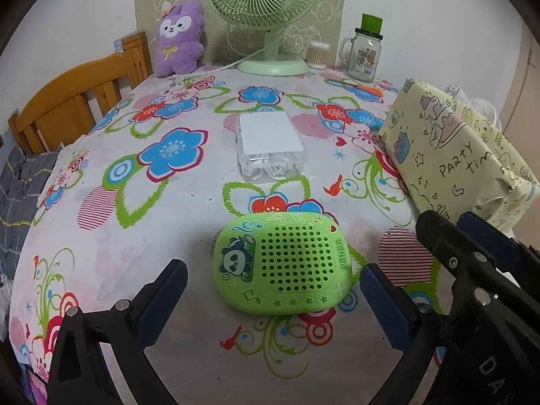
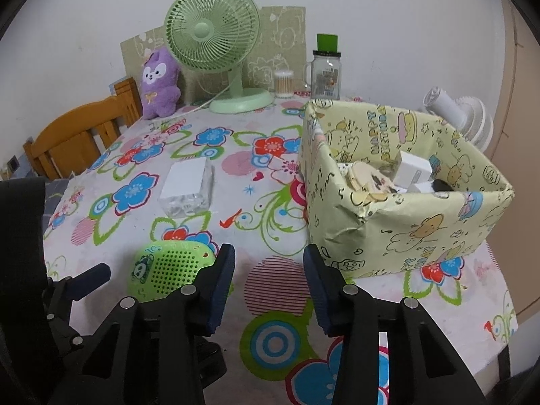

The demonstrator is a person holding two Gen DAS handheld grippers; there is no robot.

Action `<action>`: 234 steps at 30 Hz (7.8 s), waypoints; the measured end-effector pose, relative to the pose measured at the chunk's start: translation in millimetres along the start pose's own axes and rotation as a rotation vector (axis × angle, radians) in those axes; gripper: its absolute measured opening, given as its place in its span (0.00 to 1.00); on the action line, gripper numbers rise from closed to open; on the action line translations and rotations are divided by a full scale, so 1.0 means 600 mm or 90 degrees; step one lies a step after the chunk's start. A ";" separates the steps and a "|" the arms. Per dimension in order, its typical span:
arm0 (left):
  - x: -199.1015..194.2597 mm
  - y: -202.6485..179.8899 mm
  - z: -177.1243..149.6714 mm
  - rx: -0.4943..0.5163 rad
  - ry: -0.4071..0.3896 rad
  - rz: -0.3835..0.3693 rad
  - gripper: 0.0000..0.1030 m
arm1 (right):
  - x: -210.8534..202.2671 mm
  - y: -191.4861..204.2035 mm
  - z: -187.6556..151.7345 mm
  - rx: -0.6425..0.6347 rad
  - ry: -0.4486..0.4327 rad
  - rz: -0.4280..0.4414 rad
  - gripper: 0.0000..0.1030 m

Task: Organize rigid objects
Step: 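Move the left gripper to the green panda speaker while the right gripper approaches the white plastic box, then close the left gripper on the green speaker while the right gripper grasps the white translucent box, then carry the green speaker with the left gripper while the right gripper carries the white box to the yellow box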

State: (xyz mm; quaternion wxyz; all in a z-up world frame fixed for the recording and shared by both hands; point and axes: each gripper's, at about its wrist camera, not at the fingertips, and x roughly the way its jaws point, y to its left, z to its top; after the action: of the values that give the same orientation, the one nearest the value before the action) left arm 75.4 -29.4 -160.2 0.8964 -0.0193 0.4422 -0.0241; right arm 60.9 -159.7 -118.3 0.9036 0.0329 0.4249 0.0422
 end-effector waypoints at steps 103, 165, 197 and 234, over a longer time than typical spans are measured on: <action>0.116 0.142 0.128 0.015 0.030 0.039 0.92 | 0.237 0.160 0.127 -0.069 0.109 0.067 0.65; -0.143 0.011 0.074 0.037 -0.108 0.019 0.92 | -0.069 0.053 0.106 -0.049 -0.025 0.046 0.60; -0.124 -0.178 0.119 0.108 -0.127 -0.058 0.92 | -0.089 -0.127 0.137 0.001 -0.053 -0.047 0.60; -0.030 -0.293 0.159 0.170 -0.068 -0.047 0.92 | 0.003 -0.262 0.154 0.058 0.003 -0.006 0.72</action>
State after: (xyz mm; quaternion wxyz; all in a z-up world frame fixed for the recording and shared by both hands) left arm 135.7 -202.6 -77.9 0.9118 0.0824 0.3857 -0.1147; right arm 140.9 -317.8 -75.7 0.9003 0.0719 0.4289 0.0190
